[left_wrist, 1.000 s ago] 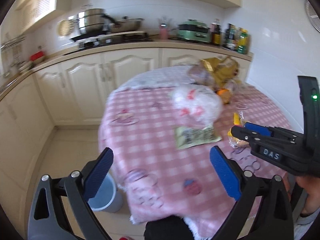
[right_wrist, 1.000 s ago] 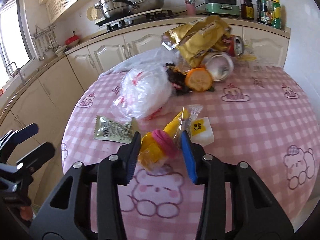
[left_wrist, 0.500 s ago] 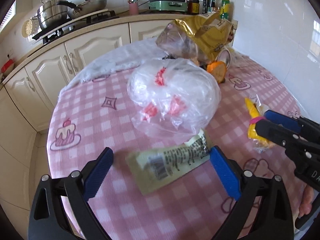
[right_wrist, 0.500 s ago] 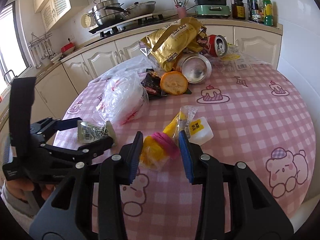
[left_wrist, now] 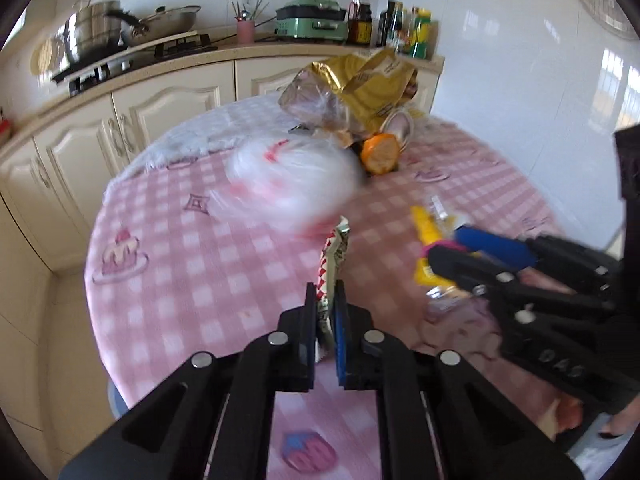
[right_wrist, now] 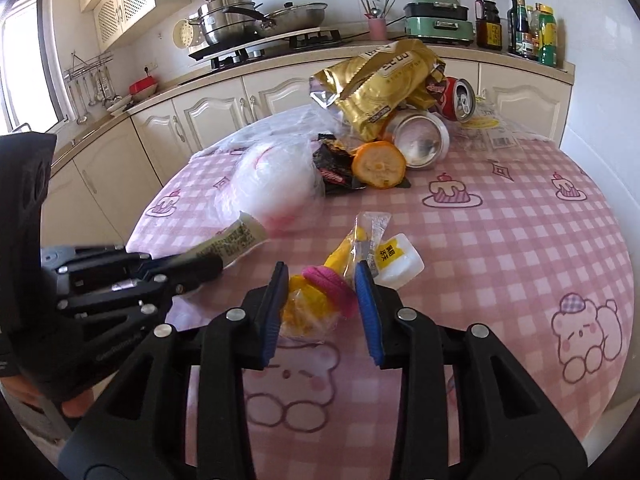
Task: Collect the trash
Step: 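Carry the yellow wrapper bundle over the blue bucket and open the right gripper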
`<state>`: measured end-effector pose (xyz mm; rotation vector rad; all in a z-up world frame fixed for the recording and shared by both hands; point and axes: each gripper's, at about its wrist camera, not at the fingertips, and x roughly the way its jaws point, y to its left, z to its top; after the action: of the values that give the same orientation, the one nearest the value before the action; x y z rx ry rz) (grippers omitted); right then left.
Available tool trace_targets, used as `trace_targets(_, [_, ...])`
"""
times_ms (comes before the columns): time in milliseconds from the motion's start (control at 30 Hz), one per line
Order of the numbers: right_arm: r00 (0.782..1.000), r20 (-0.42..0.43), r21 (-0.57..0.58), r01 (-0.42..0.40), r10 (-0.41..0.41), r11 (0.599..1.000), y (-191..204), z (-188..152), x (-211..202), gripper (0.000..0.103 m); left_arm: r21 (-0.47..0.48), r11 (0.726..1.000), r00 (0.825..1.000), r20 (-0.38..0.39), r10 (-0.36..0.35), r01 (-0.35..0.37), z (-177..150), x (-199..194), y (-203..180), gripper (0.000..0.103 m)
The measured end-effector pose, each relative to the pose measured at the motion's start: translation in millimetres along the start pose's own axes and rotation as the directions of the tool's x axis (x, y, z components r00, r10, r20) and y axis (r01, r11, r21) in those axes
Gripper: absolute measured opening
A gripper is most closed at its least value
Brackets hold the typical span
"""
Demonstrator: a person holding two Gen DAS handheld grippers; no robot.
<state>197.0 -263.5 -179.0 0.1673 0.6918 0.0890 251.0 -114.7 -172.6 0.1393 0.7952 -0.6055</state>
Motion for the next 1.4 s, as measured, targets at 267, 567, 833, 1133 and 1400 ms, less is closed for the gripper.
trace_targets(267, [1.000,0.019,-0.027,-0.020,0.021,0.999,25,-9,-19,0.032,-0.081,0.994,0.997,0.055,-0.063,0.067,-23,-30,10,0.006])
trace_targets(567, [0.989,0.053,-0.145,-0.130,0.139,0.981,97,2,-27,0.031,-0.206,0.978,0.983,0.182,0.004,0.035,-45,-92,55,0.006])
trace_targets(833, [0.948,-0.040,-0.267,-0.316,0.317,0.910,208,3,23,0.031,-0.409,0.893,0.959,0.120,0.256,-0.187,-98,-133,164,0.006])
trace_targets(1133, [0.913,-0.254,-0.327,-0.391,0.319,0.860,315,-32,173,0.032,-0.576,0.751,0.939,-0.095,0.329,-0.322,-164,-87,301,0.006])
trace_targets(1400, [0.931,-0.291,-0.285,-0.305,0.221,0.909,326,-46,273,0.032,-0.638,0.698,0.946,-0.215,0.242,-0.323,-181,9,384,0.006])
